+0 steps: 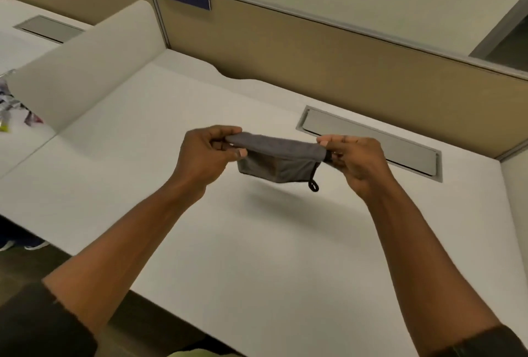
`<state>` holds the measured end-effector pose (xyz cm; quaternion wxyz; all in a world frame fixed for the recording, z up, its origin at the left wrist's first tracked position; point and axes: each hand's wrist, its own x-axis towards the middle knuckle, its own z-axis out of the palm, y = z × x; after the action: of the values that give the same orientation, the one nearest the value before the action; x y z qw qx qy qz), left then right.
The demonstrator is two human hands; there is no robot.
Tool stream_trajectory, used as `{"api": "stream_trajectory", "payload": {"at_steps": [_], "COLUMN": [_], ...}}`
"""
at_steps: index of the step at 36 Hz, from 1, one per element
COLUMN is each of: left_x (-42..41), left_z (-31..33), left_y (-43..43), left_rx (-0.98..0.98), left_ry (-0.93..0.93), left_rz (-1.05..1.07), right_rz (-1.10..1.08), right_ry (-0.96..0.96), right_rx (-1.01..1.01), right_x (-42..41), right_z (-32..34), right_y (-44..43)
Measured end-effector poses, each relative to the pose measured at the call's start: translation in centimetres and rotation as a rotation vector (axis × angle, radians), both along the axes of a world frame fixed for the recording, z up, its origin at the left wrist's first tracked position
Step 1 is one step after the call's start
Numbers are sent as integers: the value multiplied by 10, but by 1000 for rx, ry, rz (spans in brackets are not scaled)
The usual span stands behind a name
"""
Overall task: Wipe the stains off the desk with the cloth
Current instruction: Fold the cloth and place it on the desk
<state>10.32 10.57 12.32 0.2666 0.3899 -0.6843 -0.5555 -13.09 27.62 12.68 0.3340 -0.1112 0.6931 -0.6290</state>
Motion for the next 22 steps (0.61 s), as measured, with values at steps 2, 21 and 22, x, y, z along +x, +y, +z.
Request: {"api": "stream_trajectory", "payload": {"at_steps": [2,21,22], "left_x": [-14,-43,-36], "left_z": [4,-129,-136], "left_y": [-38,-187,-182], "left_rx": [-38,-351,-339], "left_ry": [6,-443,-520], "left_rz": [-1,-135,-183], "right_rz": [-7,72,102], "right_ry": [30,482,524], "right_rx": [-40,315,380], "right_x": [-11,1,9], "right_z": [2,-142,-155], "right_y": [-35,-162,-159]}}
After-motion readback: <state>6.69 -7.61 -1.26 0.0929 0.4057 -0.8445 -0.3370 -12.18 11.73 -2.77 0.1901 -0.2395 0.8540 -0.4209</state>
